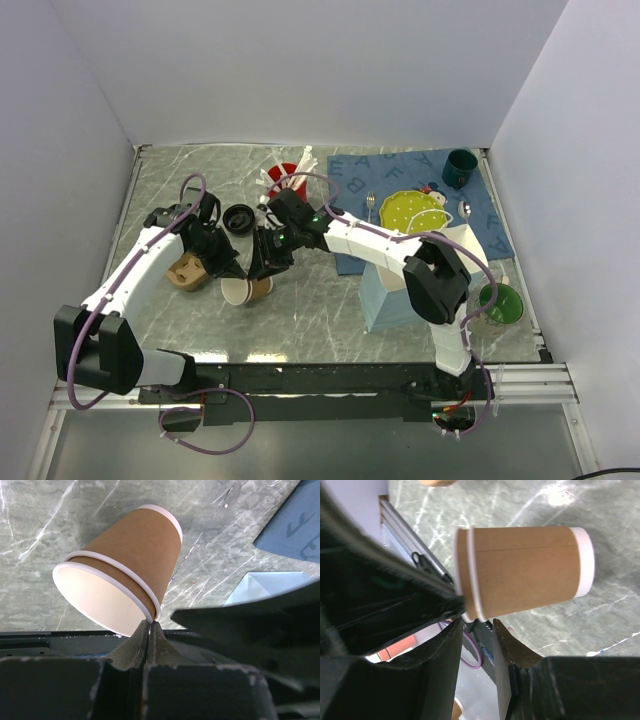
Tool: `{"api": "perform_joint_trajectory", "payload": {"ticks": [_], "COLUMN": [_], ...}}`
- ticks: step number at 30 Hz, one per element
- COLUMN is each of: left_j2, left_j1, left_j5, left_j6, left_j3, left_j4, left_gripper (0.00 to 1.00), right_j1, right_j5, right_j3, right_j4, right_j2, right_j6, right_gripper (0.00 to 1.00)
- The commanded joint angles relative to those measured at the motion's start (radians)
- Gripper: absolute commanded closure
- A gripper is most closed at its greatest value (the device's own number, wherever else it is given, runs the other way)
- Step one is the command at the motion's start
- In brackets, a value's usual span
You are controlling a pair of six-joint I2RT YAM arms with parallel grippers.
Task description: Pack the takeout coffee
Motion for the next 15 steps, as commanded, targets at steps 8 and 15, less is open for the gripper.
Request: {"api": "perform_joint_trajectory", "payload": {"ticks": [8,15], "left_j2": [0.008,0.005], "left_j1": [-0.004,-0.003], "left_j5": [0.031,0.036], "left_j6": [-0.001,-0.01], "left_j3": [0.024,0.022], "left_j4": [0.025,0.028], "left_gripper": [0.99,0.99], "right_j1": [0.003,0.006], "right_j5": [0.011,0.029], "right_j3": [0.052,0.055], "right_j4": [-0.02,-0.031], "right_j2": [0.042,0.05], "right_j6": [-0.005,-0.003], "right_gripper": [0.62,0.62]}}
